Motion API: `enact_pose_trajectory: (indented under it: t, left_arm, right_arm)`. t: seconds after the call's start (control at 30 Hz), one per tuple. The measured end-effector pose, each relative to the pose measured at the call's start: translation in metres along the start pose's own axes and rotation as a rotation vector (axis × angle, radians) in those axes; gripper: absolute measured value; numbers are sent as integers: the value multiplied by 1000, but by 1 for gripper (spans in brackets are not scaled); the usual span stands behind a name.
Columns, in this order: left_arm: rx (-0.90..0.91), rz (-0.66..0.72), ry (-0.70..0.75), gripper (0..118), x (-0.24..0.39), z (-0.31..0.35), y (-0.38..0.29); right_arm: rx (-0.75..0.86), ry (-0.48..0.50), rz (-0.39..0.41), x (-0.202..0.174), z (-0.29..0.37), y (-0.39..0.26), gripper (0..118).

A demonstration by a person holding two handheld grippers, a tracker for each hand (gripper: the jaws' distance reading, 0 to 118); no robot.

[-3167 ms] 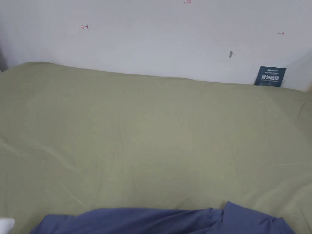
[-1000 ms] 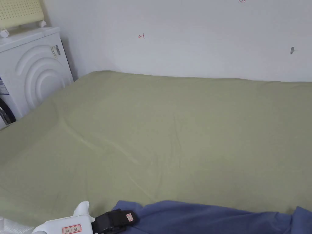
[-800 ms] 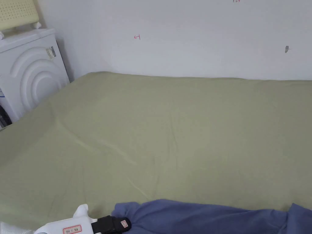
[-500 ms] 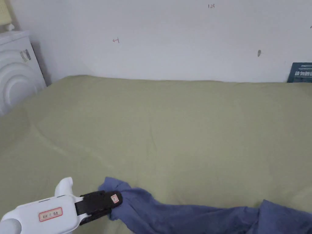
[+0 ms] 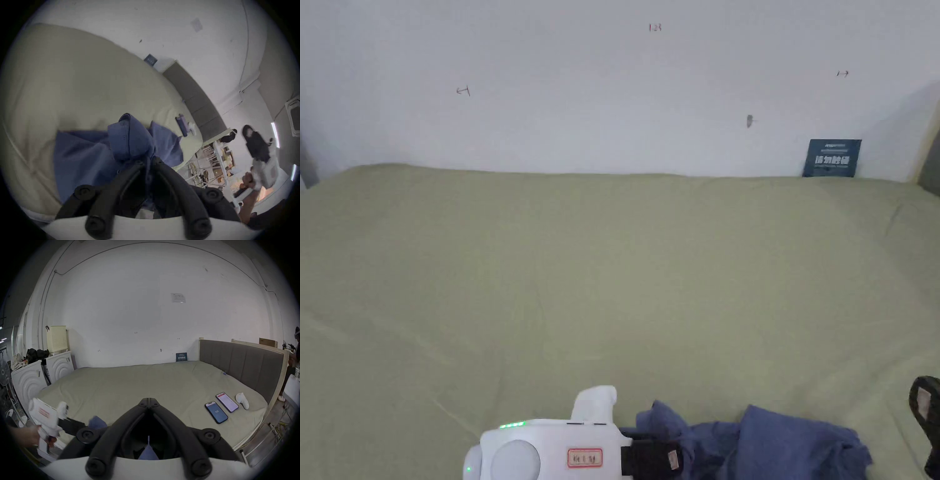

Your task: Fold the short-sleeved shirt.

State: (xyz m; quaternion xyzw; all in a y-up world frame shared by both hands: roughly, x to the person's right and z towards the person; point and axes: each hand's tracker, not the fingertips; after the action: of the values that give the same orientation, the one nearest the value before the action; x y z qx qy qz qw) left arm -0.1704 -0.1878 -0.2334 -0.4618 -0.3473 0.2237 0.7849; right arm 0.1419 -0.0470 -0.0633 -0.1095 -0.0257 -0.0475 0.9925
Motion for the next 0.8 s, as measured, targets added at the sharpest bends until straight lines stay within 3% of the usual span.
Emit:
enact_pose_trajectory:
  t: [0.03, 0.07, 0.1, 0.13, 0.27, 0.33, 0.37, 0.43, 0.47, 0.8]
  left_arm:
    - [-30, 36, 19, 12, -8, -11, -4]
    - [-56, 66, 30, 24, -17, -20, -7]
    - [-56, 111, 47, 50, -26, -24, -9]
    - [-43, 159, 41, 64, -35, -24, -13]
    - [112, 375, -95, 65, -45, 16, -9]
    - [226, 366, -144, 61, -48, 42, -10]
    - [297, 350, -148, 53, -47, 54, -11]
    - [363, 324, -120, 12, -54, 64, -12]
    - [325, 340, -88, 4, -59, 62, -13]
    - [123, 332, -21, 0, -59, -16, -41]
  right_arm:
    - [-6, -10, -5, 2, 1, -1, 0]
    - [-11, -22, -7, 4, 1, -2, 0]
    - [-16, -31, -7, 6, 1, -2, 0]
    - [-19, -32, -6, 8, 1, -3, 0]
    - [-22, -40, -7, 10, 3, -5, 0]
    - [-25, -35, -13, 10, 2, -5, 0]
    - [-26, -30, -14, 9, 2, -5, 0]
    - [-29, -22, -11, 6, 0, -6, 0]
    - [-33, -16, -8, 4, -1, -6, 0]
    - [0, 34, 32, -9, 10, 2, 0]
